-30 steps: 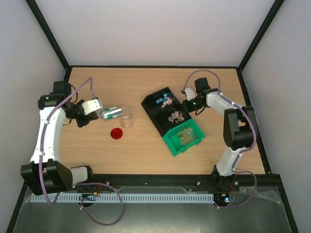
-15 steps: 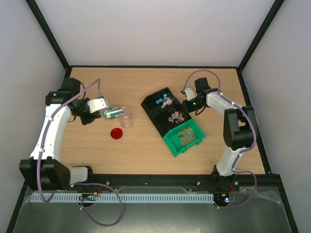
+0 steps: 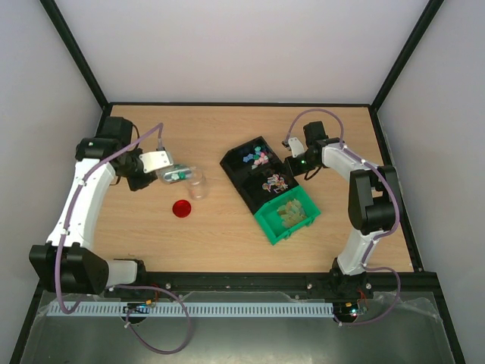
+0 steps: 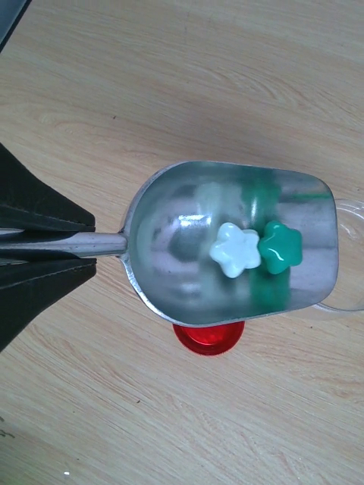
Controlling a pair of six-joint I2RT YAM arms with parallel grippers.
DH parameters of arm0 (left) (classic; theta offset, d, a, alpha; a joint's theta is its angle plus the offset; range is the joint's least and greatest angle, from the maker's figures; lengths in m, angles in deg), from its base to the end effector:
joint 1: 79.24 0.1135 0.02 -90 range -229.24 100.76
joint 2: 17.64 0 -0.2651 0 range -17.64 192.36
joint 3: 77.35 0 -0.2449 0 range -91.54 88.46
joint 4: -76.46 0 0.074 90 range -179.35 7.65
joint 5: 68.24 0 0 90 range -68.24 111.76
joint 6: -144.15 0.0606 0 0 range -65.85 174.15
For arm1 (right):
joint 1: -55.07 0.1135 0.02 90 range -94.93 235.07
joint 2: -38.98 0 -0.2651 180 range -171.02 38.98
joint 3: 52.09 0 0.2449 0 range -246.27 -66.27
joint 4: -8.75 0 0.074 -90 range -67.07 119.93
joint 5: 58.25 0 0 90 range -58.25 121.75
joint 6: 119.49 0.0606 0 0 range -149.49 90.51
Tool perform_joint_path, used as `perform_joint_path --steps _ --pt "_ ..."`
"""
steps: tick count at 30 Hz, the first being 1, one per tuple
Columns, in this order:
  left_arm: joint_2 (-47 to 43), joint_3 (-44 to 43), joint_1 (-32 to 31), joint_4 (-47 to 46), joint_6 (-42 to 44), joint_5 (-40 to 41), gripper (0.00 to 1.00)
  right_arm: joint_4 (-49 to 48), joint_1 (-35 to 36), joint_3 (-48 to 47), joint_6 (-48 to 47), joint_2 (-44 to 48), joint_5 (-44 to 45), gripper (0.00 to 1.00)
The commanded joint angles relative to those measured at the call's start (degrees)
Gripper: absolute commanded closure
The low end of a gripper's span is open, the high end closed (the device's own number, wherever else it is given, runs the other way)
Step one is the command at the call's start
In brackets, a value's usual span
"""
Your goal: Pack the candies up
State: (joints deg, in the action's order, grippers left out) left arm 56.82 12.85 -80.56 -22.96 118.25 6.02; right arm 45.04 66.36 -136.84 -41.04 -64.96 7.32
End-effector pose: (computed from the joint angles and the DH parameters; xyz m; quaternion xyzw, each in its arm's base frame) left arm 0.2401 -0.0220 0.3135 0.5476 0.7982 -0.0035 0.2510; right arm 0.3759 0.1006 0.1839 -0.2463 0.9024 0.2014 0.2904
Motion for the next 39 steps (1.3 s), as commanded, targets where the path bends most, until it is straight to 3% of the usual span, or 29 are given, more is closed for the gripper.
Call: perform_joint_path --steps 1,17,25,31,39 --pt "0.3 -2.1 -1.1 1.0 -0.5 2.0 0.98 1.9 0.4 -1.8 -0.8 0.3 -2.9 0.98" --pt "0.0 -2.7 -2.6 1.1 -0.9 4.9 0.98 1.8 0.3 -1.7 -0.7 0.2 -3.1 0.98" --pt "1.3 -7.8 -2.5 1.4 -2.9 0.3 0.98 1.1 0.5 -1.6 0.9 0.0 -3.7 0.99" --pt "10.5 -18.7 -3.7 1.5 -8.6 -2.4 0.98 -0.1 1.5 -2.1 3.3 -0.3 -1.8 0.99" --pt "24.9 -30.0 -16.5 0.6 -19.1 6.9 0.98 -1.4 3.0 -2.5 7.3 -0.8 4.0 0.99"
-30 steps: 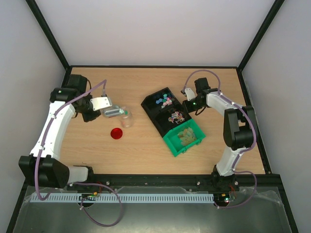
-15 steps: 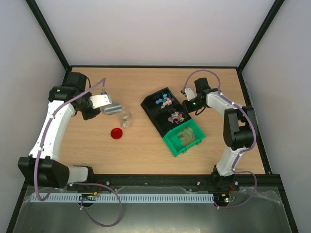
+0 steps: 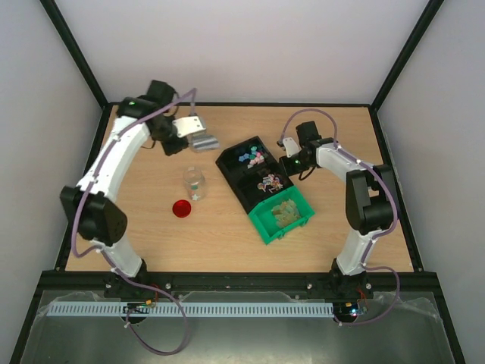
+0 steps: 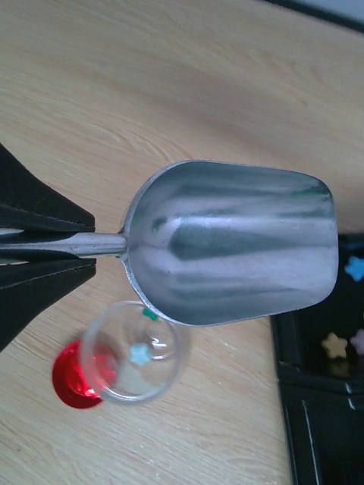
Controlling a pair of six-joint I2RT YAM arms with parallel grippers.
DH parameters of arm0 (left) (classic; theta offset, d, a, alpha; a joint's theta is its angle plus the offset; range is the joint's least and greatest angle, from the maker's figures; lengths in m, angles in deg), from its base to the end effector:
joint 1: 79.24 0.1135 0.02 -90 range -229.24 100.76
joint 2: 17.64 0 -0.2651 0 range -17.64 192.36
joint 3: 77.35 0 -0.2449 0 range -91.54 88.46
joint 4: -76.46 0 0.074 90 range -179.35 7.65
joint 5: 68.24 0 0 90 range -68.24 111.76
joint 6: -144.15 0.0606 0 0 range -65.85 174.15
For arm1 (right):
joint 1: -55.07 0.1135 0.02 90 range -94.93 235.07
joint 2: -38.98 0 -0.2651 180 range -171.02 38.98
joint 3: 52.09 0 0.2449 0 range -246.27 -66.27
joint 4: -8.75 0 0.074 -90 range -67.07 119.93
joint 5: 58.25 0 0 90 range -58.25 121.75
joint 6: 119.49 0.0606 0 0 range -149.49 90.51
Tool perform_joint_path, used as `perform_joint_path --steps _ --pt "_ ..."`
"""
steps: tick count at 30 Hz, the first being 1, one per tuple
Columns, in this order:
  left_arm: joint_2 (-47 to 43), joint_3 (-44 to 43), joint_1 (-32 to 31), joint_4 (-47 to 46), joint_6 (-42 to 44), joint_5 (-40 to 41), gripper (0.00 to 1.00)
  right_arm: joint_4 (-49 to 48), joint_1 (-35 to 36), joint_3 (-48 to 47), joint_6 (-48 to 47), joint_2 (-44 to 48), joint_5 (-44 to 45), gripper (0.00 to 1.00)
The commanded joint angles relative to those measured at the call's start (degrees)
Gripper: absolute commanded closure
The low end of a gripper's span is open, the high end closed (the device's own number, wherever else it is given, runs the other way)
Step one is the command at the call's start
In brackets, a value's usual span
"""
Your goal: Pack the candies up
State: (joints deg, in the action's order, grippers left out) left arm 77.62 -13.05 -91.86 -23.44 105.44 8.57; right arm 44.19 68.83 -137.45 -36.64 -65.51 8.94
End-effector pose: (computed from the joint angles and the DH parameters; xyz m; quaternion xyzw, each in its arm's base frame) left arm 0.3297 -0.0880 0.3482 0.5329 0.7976 -0.0185 0.2820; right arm 0.3761 0.1163 0.1841 -0.2286 0.9074 0.2052 0.2869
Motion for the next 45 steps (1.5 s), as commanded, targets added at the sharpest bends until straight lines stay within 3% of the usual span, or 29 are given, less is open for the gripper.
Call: perform_joint_path --steps 1,14,45 --pt "5.6 -5.4 -6.7 1.4 -7.3 5.3 0.98 -0.8 0.5 -1.6 3.2 0.0 3.3 0.99" --pt "25.2 -19.8 -15.2 4.4 -19.0 11.1 0.98 -3.1 0.5 1.3 4.8 1.9 6.1 0.99" --pt "41.6 -20.1 -19.4 -4.4 -26.5 11.1 0.98 -4.1 0.5 3.4 1.0 2.8 1.7 0.99"
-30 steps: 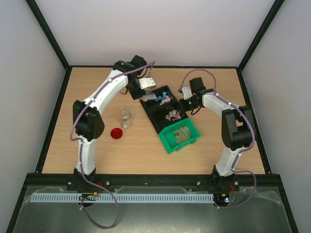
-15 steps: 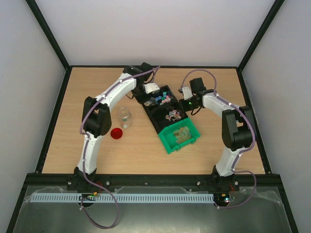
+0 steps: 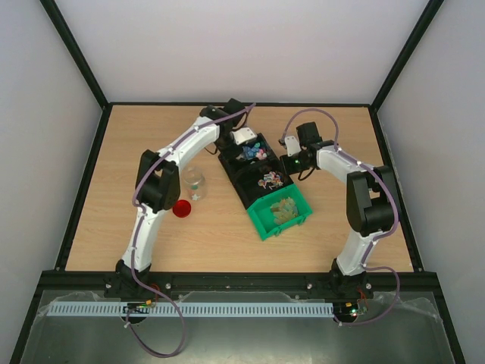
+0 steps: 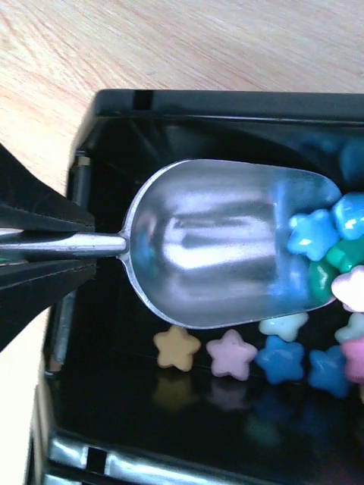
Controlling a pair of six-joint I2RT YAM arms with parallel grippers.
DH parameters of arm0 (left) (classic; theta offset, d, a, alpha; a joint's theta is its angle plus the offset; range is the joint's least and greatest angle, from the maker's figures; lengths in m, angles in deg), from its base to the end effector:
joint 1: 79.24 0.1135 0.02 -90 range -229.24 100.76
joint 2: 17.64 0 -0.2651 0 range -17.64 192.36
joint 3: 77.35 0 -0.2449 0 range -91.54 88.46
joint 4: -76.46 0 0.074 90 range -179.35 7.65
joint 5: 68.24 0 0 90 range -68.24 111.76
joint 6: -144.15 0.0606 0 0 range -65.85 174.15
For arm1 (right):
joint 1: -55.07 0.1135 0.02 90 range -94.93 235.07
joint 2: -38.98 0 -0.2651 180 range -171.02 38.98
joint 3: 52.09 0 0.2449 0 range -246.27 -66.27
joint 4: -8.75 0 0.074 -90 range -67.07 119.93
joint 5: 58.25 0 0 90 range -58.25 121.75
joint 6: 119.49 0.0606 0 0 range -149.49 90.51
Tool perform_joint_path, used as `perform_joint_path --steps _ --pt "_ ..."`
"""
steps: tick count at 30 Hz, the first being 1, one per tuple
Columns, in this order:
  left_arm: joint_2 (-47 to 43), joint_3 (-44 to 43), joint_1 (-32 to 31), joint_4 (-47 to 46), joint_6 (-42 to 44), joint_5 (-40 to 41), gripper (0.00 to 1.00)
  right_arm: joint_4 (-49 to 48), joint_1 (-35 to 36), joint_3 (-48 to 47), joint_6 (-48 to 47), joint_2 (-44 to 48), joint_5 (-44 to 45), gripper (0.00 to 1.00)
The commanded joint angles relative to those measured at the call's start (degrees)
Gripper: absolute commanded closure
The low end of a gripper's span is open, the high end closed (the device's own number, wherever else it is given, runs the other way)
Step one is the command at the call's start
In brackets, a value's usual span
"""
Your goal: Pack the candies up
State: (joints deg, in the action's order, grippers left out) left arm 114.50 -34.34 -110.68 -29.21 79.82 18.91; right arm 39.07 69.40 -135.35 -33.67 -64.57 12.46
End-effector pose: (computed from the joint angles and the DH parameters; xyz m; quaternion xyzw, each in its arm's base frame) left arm 0.4157 -0.2577 0.2048 0.4741 0.8619 -0.0334 0.1766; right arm 0.3778 0.1172 0.1849 -0.2050 0.9070 0.1865 0.3170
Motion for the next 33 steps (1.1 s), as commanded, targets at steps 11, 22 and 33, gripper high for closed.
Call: perform_joint_path --steps 11,22,33 --pt "-2.8 18.4 -0.6 -19.7 0.7 -10.3 0.98 1.1 0.0 1.5 -2.8 2.3 -2.8 0.99" --pt "-10.5 31.4 2.3 -35.7 0.5 -19.5 0.98 1.8 -0.9 0.0 -0.7 1.1 0.5 0.99" --pt "-14.4 40.2 5.6 -46.0 0.6 -25.5 0.98 1.8 -2.8 -0.1 0.3 1.0 -0.8 0.99"
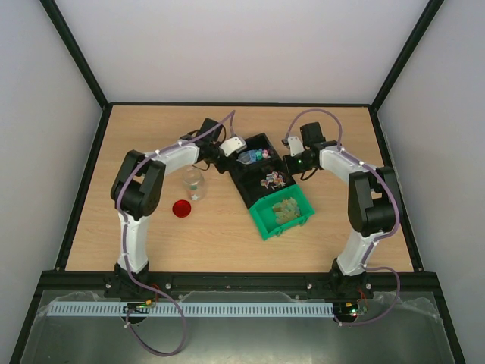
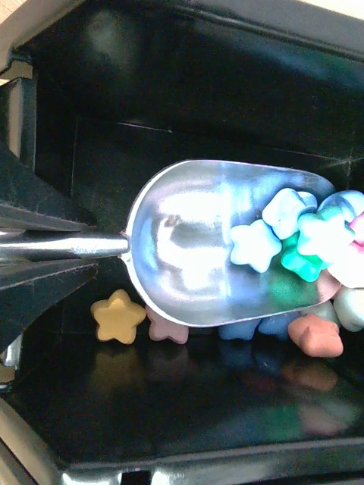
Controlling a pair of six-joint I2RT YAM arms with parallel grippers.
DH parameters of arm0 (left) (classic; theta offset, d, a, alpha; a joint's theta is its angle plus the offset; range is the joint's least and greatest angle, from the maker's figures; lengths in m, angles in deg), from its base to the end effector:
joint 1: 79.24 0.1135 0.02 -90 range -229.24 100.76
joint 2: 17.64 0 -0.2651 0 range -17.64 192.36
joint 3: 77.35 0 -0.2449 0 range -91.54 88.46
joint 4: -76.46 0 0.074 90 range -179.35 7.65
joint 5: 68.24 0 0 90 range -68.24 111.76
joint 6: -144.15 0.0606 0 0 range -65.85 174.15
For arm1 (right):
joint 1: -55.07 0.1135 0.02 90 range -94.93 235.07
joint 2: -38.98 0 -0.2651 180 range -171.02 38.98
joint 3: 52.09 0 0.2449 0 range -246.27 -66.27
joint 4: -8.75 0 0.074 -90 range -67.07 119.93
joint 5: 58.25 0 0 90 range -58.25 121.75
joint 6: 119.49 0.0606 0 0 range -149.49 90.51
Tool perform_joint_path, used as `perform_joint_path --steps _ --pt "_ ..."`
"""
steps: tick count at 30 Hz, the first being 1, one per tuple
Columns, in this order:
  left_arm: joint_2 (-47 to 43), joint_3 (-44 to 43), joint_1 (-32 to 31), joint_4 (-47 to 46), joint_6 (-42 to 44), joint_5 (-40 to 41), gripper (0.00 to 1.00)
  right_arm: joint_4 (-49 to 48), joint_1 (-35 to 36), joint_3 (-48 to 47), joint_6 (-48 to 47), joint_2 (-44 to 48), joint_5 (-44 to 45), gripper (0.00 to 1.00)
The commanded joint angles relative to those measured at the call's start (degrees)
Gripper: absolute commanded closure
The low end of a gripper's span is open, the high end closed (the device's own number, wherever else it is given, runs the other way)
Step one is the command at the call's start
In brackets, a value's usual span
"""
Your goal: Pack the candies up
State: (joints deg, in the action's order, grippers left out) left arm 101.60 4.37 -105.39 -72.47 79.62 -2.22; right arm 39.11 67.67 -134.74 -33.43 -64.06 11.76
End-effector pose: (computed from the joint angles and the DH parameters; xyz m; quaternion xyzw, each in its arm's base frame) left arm 0.4001 -0.2239 0.1552 0.4636 0.8033 -0.1983 0.3171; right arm 0.3783 0.1058 0.1850 -0.1911 0.9096 0.1880 0.3175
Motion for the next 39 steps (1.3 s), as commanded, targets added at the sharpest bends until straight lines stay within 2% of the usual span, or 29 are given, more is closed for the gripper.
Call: perform_joint_path --steps 1,15,31,39 --pt "-1.5 1.8 0.4 -3.3 0.5 -4.7 0.98 1.7 -1.1 -0.7 0.2 0.6 -0.3 0.99" --pt "-4.9 5.2 2.3 -9.1 -1.5 -8.0 0.98 1.7 -1.6 -0.9 0.2 0.0 -0.3 0.99" --pt "-6.9 4.5 3.1 -8.7 -2.1 -10.4 0.98 1.8 -1.7 -1.0 0.2 -0.3 -0.3 0.99" --pt "-9.3 6.9 4.8 -9.9 -1.8 -13.3 0.98 1.8 -1.8 -1.1 0.3 -0.4 -0.2 0.99"
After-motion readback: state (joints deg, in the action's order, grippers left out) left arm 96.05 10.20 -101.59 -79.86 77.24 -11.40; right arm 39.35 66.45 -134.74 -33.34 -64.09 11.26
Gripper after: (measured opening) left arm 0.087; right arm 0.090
